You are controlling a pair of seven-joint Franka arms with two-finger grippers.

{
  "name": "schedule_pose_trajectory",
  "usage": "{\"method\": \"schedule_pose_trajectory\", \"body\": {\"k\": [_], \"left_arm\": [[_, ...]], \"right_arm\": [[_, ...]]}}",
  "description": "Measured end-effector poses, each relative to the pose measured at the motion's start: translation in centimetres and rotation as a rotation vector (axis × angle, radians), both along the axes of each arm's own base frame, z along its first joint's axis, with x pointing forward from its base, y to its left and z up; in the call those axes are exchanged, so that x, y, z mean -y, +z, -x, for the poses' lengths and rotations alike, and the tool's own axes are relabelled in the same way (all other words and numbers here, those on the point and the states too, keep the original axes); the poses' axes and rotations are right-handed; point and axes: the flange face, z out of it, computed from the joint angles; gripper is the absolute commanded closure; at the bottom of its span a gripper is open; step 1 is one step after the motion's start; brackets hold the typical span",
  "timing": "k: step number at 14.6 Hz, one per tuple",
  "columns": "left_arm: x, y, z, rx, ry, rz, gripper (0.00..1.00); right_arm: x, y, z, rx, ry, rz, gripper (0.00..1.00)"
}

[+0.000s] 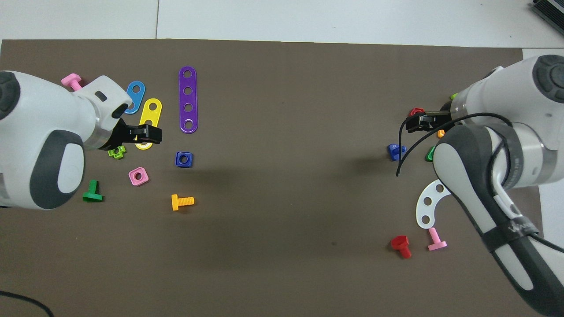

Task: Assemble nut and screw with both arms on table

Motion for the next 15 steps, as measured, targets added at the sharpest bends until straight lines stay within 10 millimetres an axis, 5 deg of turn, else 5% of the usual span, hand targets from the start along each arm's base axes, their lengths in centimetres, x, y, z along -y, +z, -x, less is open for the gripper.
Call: {"method": "schedule_pose_trajectory", "body": {"k": [6, 9, 13, 15], "left_arm": [[2.7, -7.1, 1.3, 0.051, 0.027, 0.017, 0.10], [3.6, -10.5, 1.1, 0.043, 0.022, 0.019, 0.15], [5.2, -15.0, 1.7, 0.011, -0.005, 0.014, 0.24], [5.5, -15.9, 1.8, 0.000, -0.010, 0.011, 0.26]], "right_arm": [[-0.6, -8.1, 0.3, 0.007, 0.013, -0.006, 0.13], [-0.7, -10.3, 0.9, -0.005, 0.042, -0.005, 0.20], [-0.7, -10.8, 1.2, -0.016, 0.065, -0.003, 0.63], [-0.7, -10.9, 1.3, -0.017, 0.068, -0.003, 0.98]]}}
